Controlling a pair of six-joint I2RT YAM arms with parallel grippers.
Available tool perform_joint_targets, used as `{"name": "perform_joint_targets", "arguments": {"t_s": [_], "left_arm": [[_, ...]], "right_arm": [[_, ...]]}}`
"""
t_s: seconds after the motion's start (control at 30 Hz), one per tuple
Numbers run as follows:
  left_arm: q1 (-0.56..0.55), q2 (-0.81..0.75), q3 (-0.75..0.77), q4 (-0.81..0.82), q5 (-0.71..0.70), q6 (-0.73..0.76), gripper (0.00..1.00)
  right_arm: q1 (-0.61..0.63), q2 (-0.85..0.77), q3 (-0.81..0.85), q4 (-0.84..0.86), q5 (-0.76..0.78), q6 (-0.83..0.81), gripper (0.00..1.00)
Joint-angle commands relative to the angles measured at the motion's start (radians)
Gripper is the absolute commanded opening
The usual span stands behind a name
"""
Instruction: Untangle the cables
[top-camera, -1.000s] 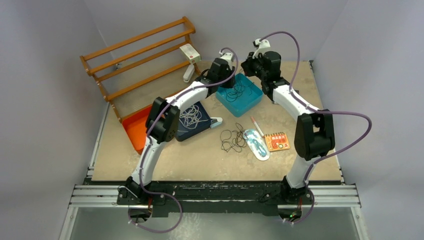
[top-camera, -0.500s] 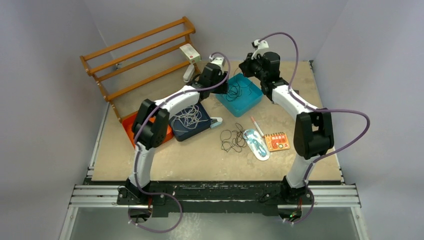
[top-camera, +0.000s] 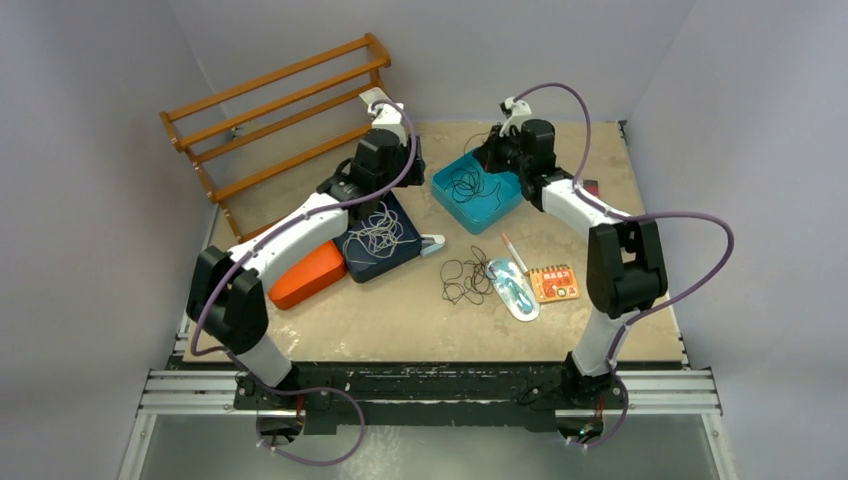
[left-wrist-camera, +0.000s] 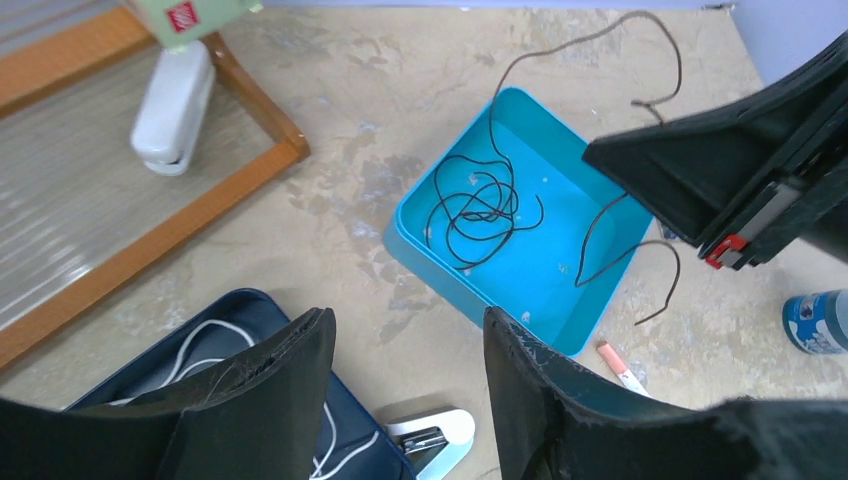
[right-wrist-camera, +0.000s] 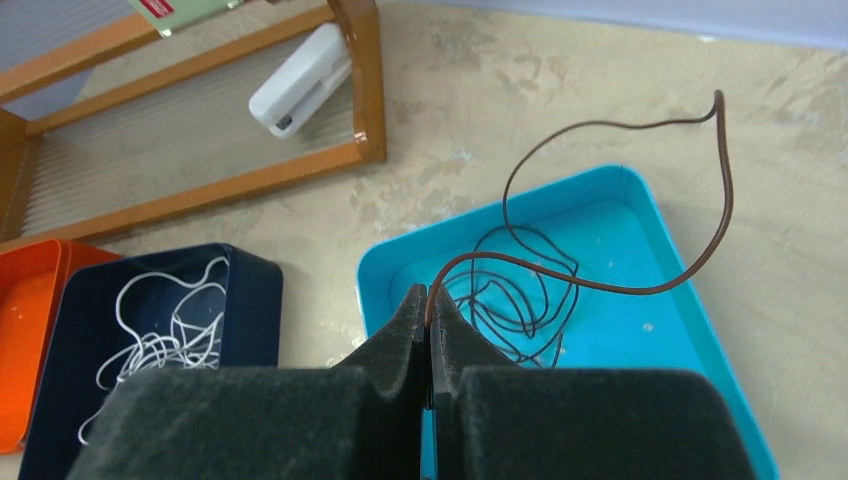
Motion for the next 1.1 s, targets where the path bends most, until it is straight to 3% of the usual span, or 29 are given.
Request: {"name": "perform_joint_targets", "arguments": {"t_s": [0.0, 0.47, 0.73, 1.07], "left_arm": [[0.005, -0.087, -0.047, 0.001, -0.073, 0.032, 0.56], [0.005, -0.138, -0.079, -0.015, -0.076, 0.046, 0.55], [0.004, -0.153, -0.085, -0.025, -0.078, 0.053, 0.56], [0.004, -0.178, -0.081, -0.034, -0.082, 0.063, 0.56]], "right_arm": [[0.002, -0.017, -0.010, 0.056, -0.012, 0.031, 0.00], [0.003, 0.136, -0.048, 0.384, 0.004, 0.093, 0.04], [0.003, 0.105, -0.104, 0.369, 0.060, 0.059, 0.37], [0.002, -0.099, -0.212, 0.236, 0.269, 0.006, 0.47]]}}
